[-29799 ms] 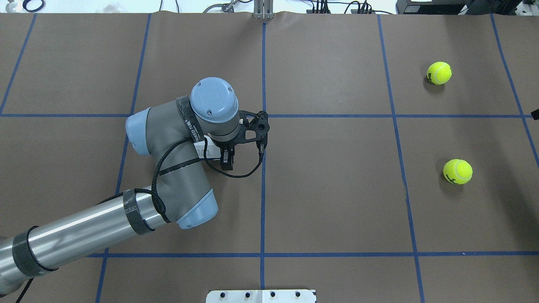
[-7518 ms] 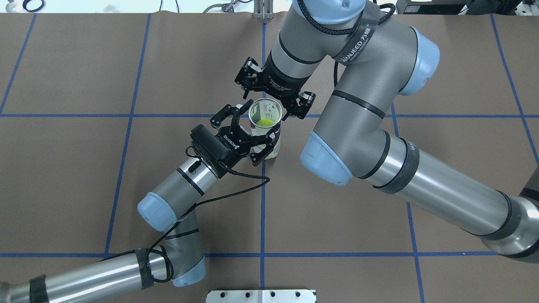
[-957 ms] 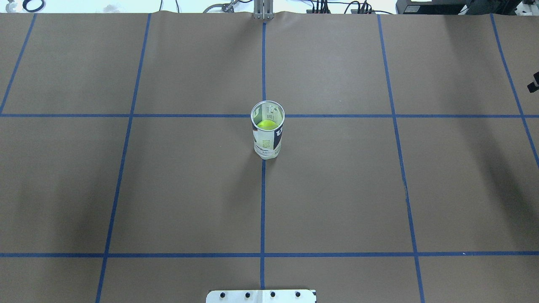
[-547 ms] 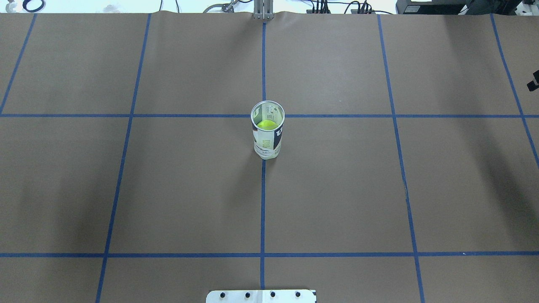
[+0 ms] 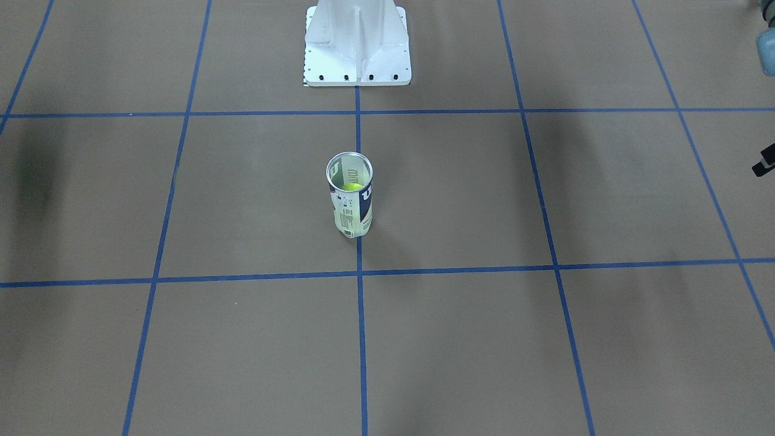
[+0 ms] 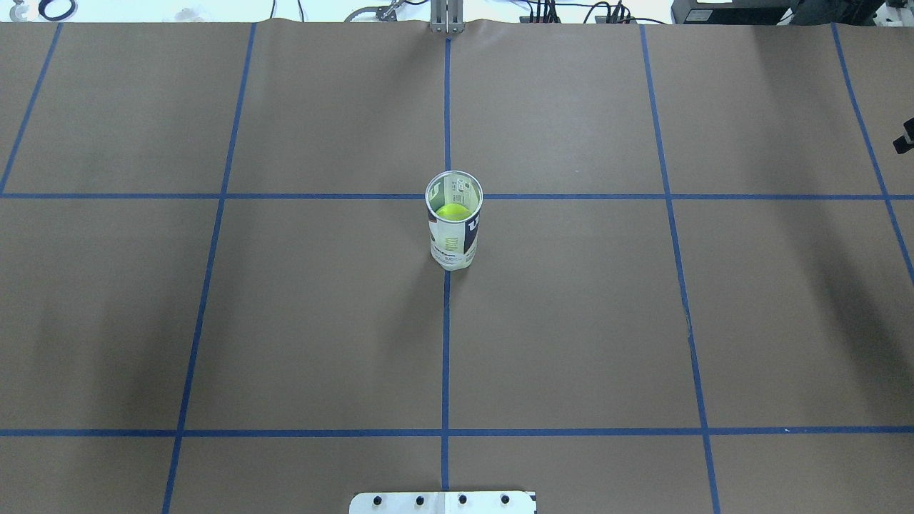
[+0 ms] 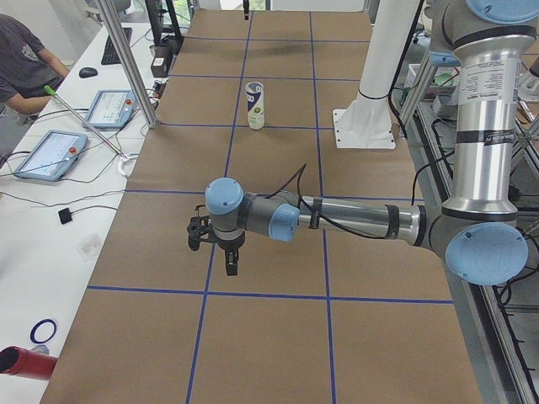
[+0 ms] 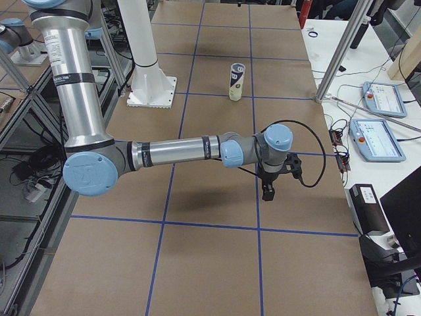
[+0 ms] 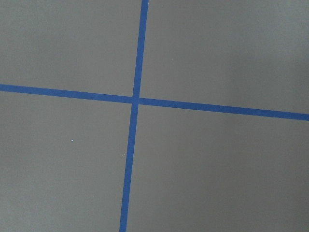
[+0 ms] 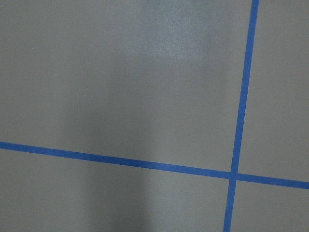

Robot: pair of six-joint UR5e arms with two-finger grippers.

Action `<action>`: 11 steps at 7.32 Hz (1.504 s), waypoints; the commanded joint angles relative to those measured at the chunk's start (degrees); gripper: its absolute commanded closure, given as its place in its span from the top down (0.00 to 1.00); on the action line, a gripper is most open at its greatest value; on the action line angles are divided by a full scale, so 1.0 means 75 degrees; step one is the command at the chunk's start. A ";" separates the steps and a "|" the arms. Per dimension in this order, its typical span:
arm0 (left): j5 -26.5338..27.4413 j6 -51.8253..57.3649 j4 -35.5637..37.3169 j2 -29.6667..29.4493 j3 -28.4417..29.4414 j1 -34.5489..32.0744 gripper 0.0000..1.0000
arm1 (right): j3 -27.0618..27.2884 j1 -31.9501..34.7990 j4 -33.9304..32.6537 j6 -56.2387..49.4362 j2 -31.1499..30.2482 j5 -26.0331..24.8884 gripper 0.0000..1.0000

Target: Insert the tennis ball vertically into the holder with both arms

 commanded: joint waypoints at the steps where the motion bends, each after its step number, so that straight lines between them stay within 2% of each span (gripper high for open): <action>1: -0.0009 -0.0001 -0.0012 -0.0002 -0.0001 0.0002 0.99 | -0.0007 0.0000 0.0016 0.0013 0.0001 -0.0007 0.99; 11: 0.0049 0.0069 -0.0047 -0.0072 -0.0095 -0.0010 0.99 | 0.0028 -0.0012 0.0028 0.0013 0.0012 -0.0007 0.99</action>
